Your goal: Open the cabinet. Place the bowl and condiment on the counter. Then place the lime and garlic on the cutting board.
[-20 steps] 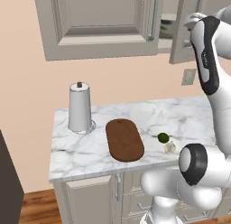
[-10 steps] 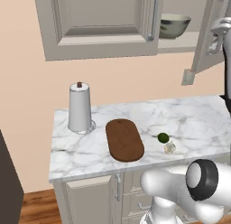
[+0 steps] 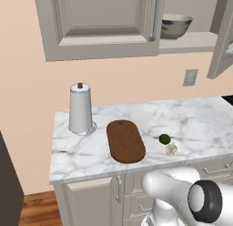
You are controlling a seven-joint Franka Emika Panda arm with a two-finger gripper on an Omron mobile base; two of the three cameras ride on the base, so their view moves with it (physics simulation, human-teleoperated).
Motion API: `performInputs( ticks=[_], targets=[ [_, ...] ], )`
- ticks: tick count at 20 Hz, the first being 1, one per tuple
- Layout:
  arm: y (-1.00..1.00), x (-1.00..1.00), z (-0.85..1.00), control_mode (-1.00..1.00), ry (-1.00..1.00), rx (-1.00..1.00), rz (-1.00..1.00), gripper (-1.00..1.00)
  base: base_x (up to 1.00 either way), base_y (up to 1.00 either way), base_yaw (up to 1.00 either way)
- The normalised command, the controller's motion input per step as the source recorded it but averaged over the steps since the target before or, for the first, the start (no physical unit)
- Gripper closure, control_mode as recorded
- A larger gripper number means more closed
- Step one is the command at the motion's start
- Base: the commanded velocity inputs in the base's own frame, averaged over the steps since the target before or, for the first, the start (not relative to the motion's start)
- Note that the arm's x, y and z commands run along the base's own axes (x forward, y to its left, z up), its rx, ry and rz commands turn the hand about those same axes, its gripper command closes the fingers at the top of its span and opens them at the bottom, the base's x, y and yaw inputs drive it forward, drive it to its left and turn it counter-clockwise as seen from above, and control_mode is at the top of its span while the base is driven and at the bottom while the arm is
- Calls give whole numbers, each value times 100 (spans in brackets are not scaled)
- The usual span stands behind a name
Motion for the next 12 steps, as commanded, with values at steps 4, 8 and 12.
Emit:
performInputs(
  ticks=[4, 8, 12],
  targets=[
    [100, -93, -17, -100, 0, -93, 1, -100, 0, 0, 0],
    [100, -28, -37, -100, 5, -93, 0, -100, 0, 0, 0],
    [100, 61, -40, -100, 21, -75, -5, -100, 0, 0, 0]
  ],
)
